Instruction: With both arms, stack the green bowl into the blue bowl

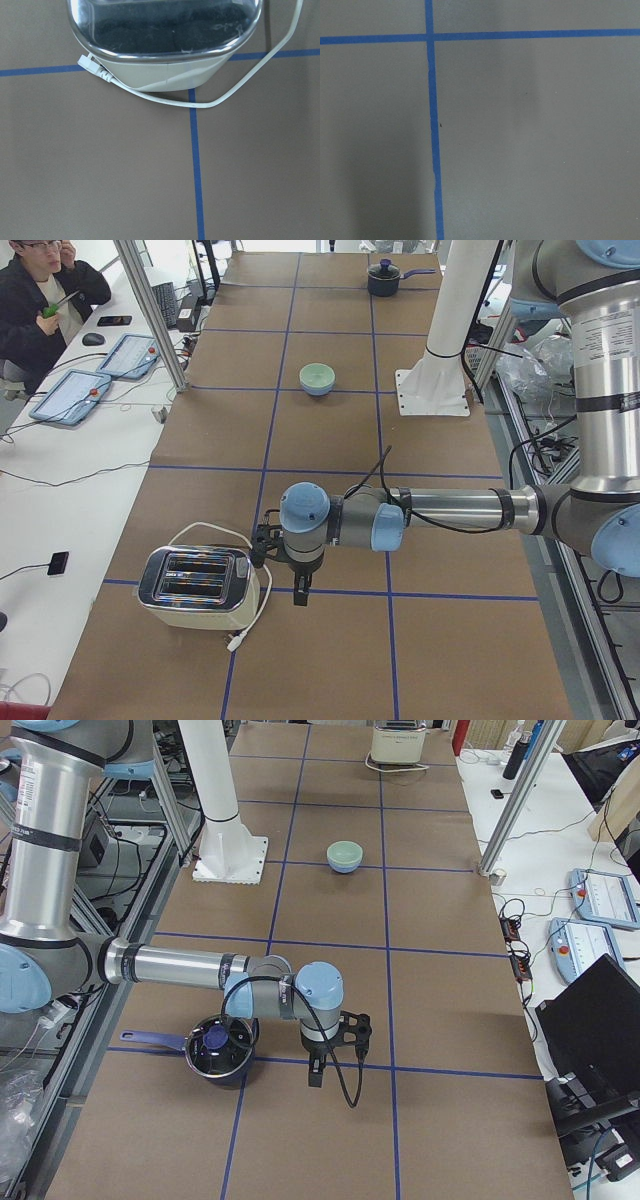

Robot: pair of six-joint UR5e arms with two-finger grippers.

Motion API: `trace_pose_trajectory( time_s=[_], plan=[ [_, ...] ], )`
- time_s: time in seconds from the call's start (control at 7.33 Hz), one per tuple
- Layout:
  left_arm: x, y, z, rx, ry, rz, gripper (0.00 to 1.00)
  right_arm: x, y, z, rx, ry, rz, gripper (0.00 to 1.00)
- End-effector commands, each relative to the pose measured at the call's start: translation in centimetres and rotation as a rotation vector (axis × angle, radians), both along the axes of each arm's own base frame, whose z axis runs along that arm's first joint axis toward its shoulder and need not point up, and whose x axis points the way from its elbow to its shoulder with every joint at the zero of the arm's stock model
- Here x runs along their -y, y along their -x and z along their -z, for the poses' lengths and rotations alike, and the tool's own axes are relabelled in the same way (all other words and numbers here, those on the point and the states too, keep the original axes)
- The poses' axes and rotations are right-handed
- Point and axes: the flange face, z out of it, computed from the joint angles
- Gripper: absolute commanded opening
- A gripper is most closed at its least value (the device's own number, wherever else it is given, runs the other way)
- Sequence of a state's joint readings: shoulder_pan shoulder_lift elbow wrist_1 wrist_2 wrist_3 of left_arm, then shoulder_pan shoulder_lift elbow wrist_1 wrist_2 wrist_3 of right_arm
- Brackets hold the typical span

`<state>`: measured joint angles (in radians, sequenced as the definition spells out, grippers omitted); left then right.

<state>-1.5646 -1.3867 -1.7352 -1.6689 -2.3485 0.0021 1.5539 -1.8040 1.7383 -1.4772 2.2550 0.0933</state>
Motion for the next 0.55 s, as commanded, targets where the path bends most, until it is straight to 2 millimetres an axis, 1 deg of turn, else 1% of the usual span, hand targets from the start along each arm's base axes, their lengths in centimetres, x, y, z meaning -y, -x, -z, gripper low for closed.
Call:
trace_pose_trajectory(
  time_s=[0.0,0.41],
  plan=[
    [-0.24,0.07,-0.21,0.0,0.005,0.002,0.98,-0.1,0.05,-0.55,-0.002,0.007,0.006,1.0],
    [-0.25,0.07,-0.28,0.0,0.007,0.002,0.98,-0.09,0.05,-0.79,-0.002,0.011,0.007,1.0]
  ],
)
